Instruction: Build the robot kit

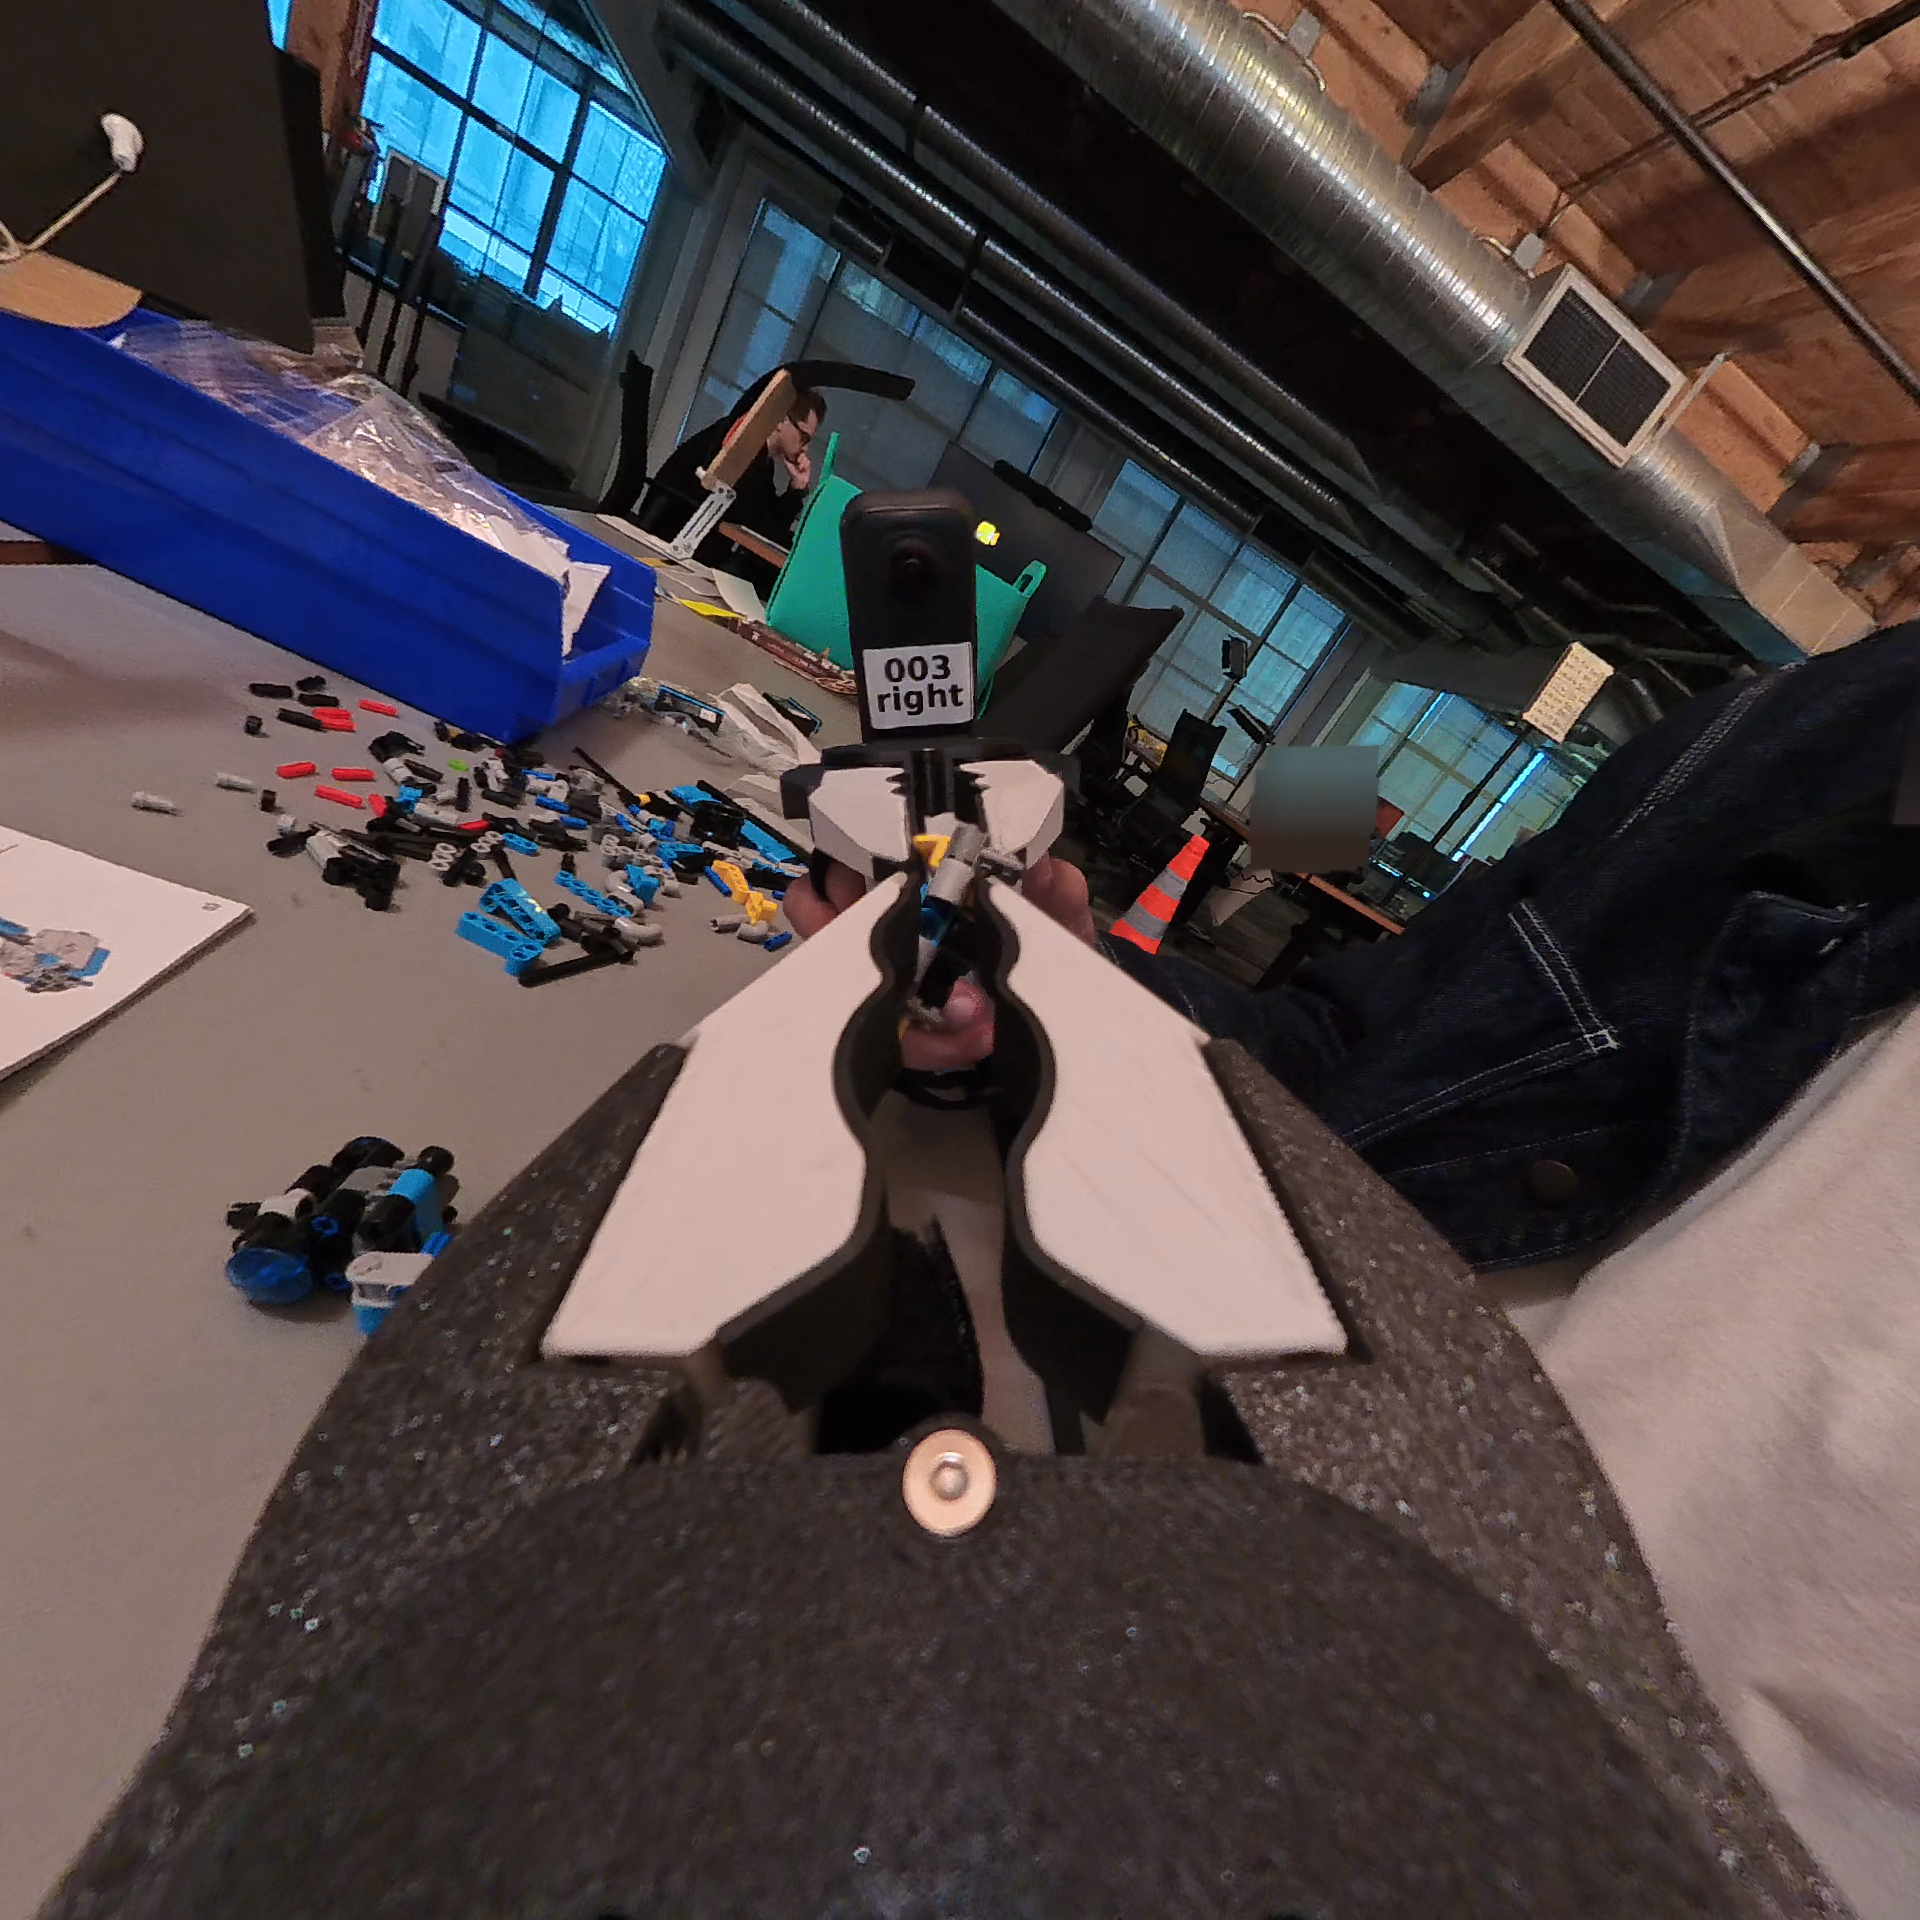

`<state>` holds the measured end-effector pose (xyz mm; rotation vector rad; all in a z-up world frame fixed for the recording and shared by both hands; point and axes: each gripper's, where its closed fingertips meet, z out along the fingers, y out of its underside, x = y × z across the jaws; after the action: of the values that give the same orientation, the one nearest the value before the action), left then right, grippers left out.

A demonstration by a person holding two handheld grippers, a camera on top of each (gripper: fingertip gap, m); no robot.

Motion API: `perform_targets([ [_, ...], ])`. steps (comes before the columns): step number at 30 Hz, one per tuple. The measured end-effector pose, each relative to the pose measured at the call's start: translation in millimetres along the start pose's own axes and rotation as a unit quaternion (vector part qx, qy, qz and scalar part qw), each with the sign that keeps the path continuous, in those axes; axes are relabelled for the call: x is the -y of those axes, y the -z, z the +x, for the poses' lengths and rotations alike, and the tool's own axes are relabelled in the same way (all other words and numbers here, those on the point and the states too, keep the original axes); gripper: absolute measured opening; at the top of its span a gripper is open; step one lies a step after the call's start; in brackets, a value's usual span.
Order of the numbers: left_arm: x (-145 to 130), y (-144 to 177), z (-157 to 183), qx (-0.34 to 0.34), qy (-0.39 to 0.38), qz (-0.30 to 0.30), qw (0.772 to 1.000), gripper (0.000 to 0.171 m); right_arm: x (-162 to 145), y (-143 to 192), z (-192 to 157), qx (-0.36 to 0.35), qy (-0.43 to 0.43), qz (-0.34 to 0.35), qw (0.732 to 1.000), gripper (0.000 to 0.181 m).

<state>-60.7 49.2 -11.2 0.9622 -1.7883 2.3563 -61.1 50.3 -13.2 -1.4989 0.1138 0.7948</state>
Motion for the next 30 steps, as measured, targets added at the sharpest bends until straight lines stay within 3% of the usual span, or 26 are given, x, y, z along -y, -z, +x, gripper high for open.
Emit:
perform_targets([
  [12, 2, 0, 2, 0.003, -0.014, -0.001, 1.0, 0.009, 1, 0, -2, -0.005, 0.016, 0.001, 1.0, 0.011],
  [14, 3, 0, 3, 0.004, -0.023, 0.003, 1.0, 0.014, 4, 0, -4, 0.004, 0.008, 0.009, 1.0, 0.012],
  [16, 5, 0, 5, -0.002, -0.018, 0.006, 1.0, 0.031, 6, 2, -2, 0.002, 0.002, 0.015, 1.0, 0.011],
  [30, 7, 2, -2, 0.021, -0.033, 0.009, 0.999, 0.035, 12, 5, -3, 0.03, -0.041, 0.04, 0.998, 0.011],
])
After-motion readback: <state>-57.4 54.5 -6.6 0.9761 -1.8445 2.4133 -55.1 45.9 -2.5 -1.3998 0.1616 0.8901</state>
